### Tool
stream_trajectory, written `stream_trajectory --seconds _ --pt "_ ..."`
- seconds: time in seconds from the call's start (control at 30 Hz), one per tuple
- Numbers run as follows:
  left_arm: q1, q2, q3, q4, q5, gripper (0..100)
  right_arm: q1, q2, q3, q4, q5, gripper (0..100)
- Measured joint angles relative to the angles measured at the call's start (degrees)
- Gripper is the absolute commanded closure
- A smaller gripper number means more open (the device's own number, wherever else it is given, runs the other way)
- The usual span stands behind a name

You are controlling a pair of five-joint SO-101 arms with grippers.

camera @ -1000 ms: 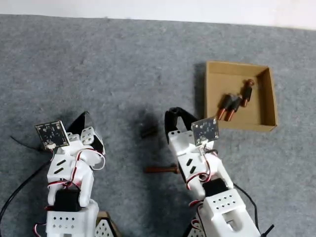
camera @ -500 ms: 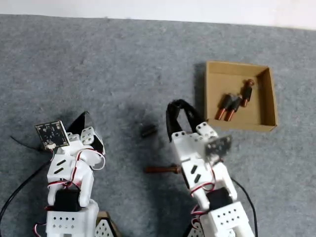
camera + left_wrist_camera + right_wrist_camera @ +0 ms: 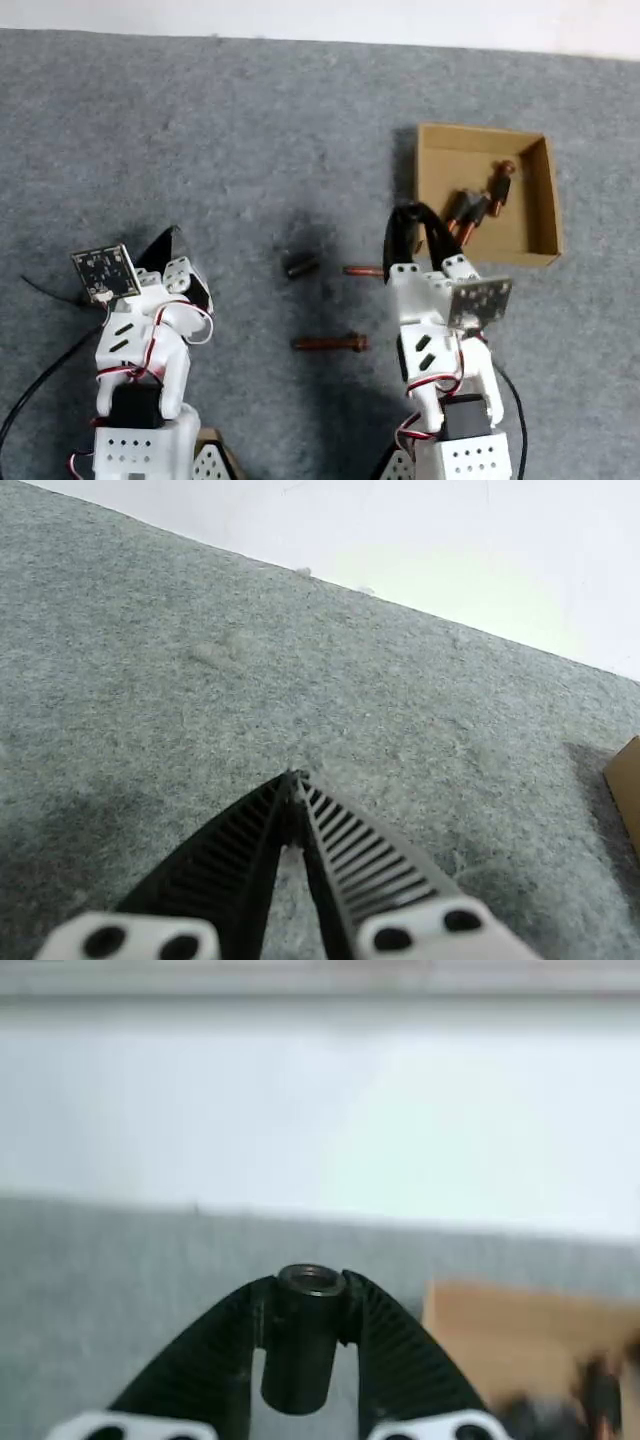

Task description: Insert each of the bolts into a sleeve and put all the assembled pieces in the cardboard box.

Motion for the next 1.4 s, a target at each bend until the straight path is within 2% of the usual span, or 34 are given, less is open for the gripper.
stream_trajectory --seconds 0.1,0.23,0.47,0.73,0.8,0.87,0.93,0.97,1.07,1.2,1.3,1.4 --pt "0.0 0.0 0.0 0.0 0.0 99 0.0 0.0 0.0 5.3 0.0 99.3" --pt "0.0 0.0 0.0 0.0 0.0 99 0.6 0.0 0.0 6.4 0.0 99.3" --pt "0.0 0.0 0.0 0.0 0.0 99 9.6 -0.1 0.0 7.6 0.0 99.3" --pt "0.0 0.0 0.0 0.0 -0.7 99 13.2 -0.1 0.0 8.7 0.0 99.3" --pt "-1.1 0.0 0.0 1.1 -5.8 99 15.9 -0.1 0.0 8.7 -1.0 99.3" --pt "-1.4 0.0 -0.3 4.6 -16.0 99 18.5 -0.1 0.0 8.7 -4.0 99.3" --pt "0.8 0.0 -1.2 9.4 -25.2 99 19.8 -0.1 0.0 8.7 -5.5 99.3" --pt "2.9 0.0 -2.3 12.2 -27.6 99 19.7 -0.1 0.0 8.7 -5.8 99.3" --pt "11.0 0.0 -6.9 17.8 -30.4 99 20.1 -0.1 0.0 8.7 -6.2 99.3" --pt "18.7 0.4 -10.2 18.8 -33.6 99 20.2 -0.1 0.0 8.7 -6.2 99.4" --pt "21.7 6.8 -11.4 17.1 -37.3 99 20.0 -0.1 0.0 9.9 -6.2 99.4" --pt "25.8 17.0 -14.9 11.9 -40.4 99 20.1 -0.1 0.0 11.0 -6.2 99.4"
